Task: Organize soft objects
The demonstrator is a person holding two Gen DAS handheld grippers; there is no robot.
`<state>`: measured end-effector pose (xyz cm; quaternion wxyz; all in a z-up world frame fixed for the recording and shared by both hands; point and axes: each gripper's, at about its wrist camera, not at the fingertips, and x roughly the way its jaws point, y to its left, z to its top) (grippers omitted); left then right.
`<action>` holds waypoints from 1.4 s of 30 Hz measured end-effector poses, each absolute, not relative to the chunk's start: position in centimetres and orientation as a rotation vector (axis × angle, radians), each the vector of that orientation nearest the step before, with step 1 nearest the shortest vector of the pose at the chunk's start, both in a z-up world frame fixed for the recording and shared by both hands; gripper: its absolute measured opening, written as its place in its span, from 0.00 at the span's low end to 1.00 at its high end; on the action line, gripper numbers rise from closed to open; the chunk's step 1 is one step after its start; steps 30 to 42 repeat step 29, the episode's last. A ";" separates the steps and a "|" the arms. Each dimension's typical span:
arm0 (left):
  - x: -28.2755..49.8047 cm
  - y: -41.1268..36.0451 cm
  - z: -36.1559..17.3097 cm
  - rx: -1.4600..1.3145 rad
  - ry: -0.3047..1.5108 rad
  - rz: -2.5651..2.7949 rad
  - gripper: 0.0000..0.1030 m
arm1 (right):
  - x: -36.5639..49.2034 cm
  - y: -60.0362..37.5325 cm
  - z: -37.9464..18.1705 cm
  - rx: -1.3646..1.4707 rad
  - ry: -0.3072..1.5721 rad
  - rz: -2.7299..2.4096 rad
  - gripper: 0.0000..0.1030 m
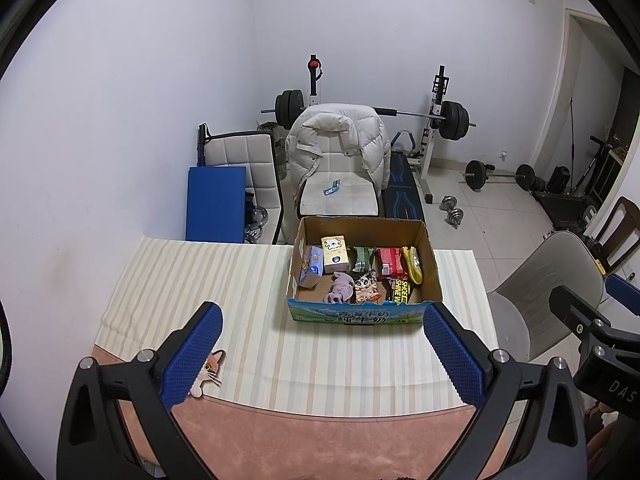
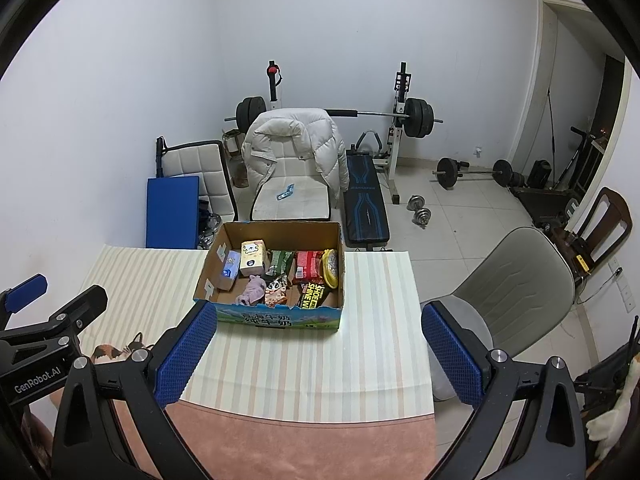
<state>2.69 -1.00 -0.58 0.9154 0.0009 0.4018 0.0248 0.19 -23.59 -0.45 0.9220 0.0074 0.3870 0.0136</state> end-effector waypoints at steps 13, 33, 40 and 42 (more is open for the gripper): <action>3.1 -1.0 -0.4 0.003 0.834 0.057 1.00 | 0.5 -23.8 0.1 0.012 0.791 0.028 1.00; 3.4 -0.9 -0.6 -0.003 0.838 0.056 1.00 | 1.0 -23.9 0.6 0.007 0.789 0.038 1.00; 3.4 -0.9 -0.6 -0.003 0.838 0.056 1.00 | 1.0 -23.9 0.6 0.007 0.789 0.038 1.00; 3.4 -0.9 -0.6 -0.003 0.838 0.056 1.00 | 1.0 -23.9 0.6 0.007 0.789 0.038 1.00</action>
